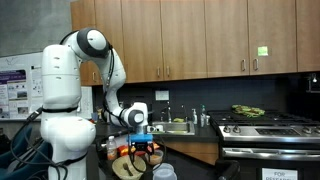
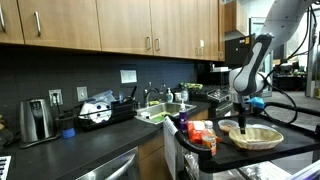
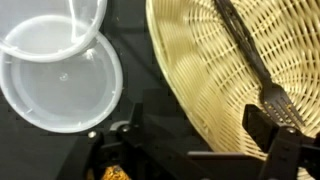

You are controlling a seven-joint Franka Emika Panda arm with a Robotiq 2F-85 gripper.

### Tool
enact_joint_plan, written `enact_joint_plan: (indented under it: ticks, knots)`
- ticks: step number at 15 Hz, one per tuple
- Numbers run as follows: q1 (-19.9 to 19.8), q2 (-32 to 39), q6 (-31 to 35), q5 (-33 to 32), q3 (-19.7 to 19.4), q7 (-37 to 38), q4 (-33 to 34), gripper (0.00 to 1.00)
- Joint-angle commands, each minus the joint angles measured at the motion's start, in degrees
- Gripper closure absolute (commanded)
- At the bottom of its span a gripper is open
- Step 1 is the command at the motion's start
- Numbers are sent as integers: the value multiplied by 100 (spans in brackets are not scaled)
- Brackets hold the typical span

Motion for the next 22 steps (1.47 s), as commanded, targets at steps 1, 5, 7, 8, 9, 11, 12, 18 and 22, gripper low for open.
enact_joint_plan:
  ticks: [1, 5, 7, 8, 9, 11, 12, 18, 22]
  knots:
    - [-192, 67, 500, -443, 72, 472, 7, 0]
    - [-299, -34, 558, -761, 50, 727, 36, 0]
    - [-340, -172, 529, -844, 43, 745, -25, 0]
    - [-358, -292, 517, -856, 37, 719, -121, 0]
    - [-360, -258, 444, -840, 44, 682, -17, 0]
    - [-363, -382, 408, -812, 52, 649, -45, 0]
    - [-349, -452, 375, -739, 56, 602, -59, 0]
    - [-166, -836, 106, -369, 120, 456, -22, 0]
    - [82, -1147, -327, -55, 247, 522, -19, 0]
